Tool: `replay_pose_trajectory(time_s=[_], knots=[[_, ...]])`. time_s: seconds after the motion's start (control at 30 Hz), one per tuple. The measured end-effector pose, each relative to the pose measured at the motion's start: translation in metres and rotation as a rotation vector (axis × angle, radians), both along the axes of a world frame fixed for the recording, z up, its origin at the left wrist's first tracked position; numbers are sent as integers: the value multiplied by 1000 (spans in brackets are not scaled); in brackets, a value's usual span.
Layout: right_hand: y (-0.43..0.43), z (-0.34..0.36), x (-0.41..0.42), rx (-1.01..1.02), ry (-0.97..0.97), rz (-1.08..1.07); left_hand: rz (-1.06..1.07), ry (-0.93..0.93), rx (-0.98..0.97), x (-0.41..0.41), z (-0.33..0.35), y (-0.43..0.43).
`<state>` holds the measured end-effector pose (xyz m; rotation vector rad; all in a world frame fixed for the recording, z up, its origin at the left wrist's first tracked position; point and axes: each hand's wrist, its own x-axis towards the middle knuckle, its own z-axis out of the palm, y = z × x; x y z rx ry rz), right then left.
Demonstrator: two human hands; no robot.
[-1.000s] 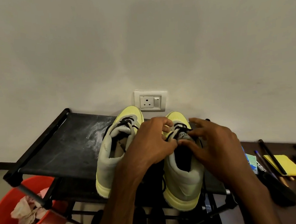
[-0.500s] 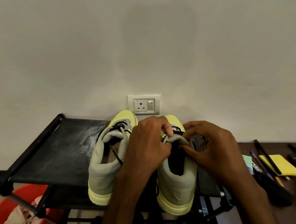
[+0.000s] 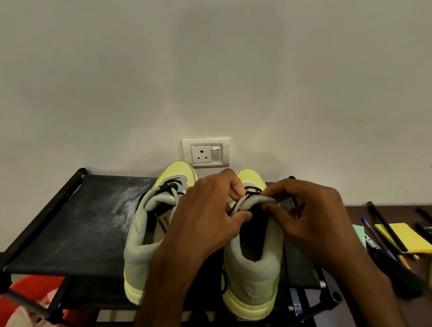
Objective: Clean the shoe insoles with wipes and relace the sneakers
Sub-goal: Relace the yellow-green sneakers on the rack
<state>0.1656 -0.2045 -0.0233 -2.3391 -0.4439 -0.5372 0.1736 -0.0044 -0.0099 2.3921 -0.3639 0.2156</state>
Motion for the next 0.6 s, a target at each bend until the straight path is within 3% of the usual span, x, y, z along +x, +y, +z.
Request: replay_pose_trajectory(time_s=[0.17, 0.3, 0.33, 0.47, 0.6], knots=[[-11, 5, -3, 138, 267, 91, -70, 120, 23, 0, -4, 0], [-20, 8, 7, 484, 425, 166, -176, 274, -95, -1, -2, 4], [-23, 9, 11, 493, 410, 133, -175, 273, -127, -1, -1, 4], [-23, 6, 20, 214, 428, 137, -50, 133, -132, 8, -7, -1], [-23, 9, 18, 302, 433, 135, 2, 66, -120, 17, -14, -3]])
